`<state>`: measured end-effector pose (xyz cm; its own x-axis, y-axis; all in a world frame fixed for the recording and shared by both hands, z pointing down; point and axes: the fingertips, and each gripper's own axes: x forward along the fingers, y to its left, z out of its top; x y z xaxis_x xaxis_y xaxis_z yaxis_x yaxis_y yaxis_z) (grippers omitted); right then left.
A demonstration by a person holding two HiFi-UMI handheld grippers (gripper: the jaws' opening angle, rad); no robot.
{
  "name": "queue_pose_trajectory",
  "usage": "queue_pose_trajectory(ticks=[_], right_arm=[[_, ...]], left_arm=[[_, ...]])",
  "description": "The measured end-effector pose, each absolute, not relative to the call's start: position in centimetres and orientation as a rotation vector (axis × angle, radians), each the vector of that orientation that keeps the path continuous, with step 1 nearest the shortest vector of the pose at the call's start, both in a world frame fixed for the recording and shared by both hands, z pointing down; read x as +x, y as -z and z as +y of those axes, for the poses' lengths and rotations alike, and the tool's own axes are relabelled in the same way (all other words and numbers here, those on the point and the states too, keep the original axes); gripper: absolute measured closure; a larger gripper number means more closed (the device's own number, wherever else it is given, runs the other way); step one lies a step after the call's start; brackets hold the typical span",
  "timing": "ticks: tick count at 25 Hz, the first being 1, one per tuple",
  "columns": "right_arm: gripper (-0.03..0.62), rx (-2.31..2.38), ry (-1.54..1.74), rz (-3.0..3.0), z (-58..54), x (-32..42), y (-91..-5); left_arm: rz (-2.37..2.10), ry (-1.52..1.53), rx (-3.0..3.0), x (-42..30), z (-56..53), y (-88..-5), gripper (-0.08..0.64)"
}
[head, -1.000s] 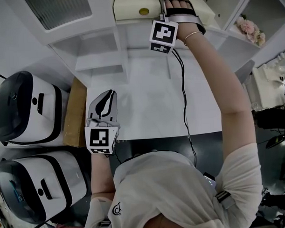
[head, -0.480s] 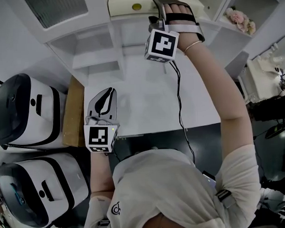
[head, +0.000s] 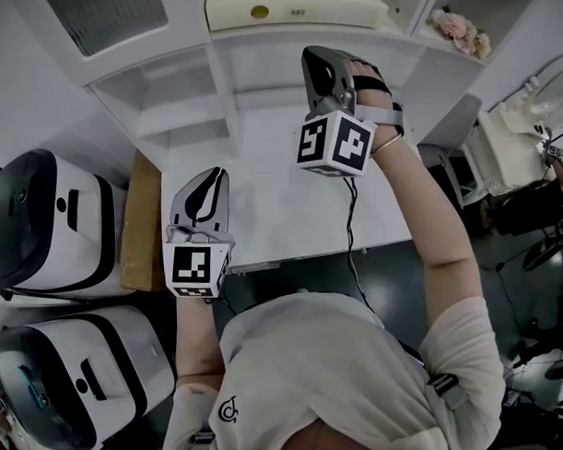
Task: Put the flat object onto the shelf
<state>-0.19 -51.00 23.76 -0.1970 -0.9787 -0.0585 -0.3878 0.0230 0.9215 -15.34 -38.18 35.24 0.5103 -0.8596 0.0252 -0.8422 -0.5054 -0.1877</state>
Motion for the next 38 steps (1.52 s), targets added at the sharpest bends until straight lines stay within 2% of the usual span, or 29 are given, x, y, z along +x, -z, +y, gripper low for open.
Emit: queue_pose_trajectory(ticks=[9,24,30,38], right_arm=[[0.584,1.621,0.749,-2.091,-45.7,1.8,-27.5],[0.586,1.524,0.329,-2.637,-37.6,0.8,-33.4],[0.588,1.52,0.191,-2.694,-36.9,1.6,-35.1],[0.588,1.497,0.165,-2.735,-36.4,1.2,-35.7]], left_arm=[[1.482,0.105,-2.575,-15.7,-38.1,-33.6,0.526],[1.458,0.101,-2.566,-15.3,-37.6,-33.0,0.526],[1.447,0.116,-2.581,-14.6,-37.5,-33.6,0.526],[1.434,0.114,-2.6,-14.4,-37.5,-34.1,0.548]])
